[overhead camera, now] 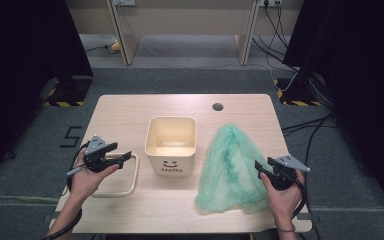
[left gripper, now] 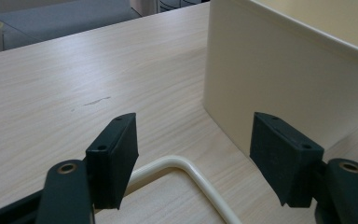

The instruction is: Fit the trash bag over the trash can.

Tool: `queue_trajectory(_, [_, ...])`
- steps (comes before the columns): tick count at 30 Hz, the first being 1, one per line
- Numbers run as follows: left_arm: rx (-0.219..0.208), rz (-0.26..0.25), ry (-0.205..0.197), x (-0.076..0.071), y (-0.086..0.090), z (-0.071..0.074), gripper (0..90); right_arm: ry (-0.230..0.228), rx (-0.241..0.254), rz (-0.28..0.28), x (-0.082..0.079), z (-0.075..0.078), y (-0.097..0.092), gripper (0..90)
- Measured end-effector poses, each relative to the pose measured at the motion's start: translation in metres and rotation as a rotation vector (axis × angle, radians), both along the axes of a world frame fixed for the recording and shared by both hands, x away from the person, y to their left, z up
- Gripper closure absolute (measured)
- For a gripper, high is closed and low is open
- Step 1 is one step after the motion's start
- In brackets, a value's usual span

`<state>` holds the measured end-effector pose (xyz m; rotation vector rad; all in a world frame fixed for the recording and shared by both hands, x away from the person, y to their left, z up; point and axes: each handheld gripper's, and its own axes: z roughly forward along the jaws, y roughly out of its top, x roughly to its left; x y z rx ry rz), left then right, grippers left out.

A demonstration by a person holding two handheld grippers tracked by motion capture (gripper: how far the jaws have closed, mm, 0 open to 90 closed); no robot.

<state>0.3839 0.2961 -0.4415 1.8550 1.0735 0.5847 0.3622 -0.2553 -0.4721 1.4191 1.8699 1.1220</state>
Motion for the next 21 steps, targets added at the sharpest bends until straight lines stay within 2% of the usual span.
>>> queue_trajectory(7, [-0.006, -0.002, -0.003, -0.003, -0.002, -0.002, 31.4, 0.019, -0.014, 0.016, 0.015, 0.003, 0.007, 44.4])
queue_trajectory(15, [-0.011, 0.001, -0.001, -0.006, 0.0, -0.006, 31.3, 0.059, -0.063, 0.053, 0.053, 0.005, 0.019, 42.9])
queue_trajectory(21, [-0.017, 0.008, -0.006, -0.009, 0.003, -0.007, 31.3, 0.107, -0.101, 0.069, 0.081, 0.003, 0.027, 41.6])
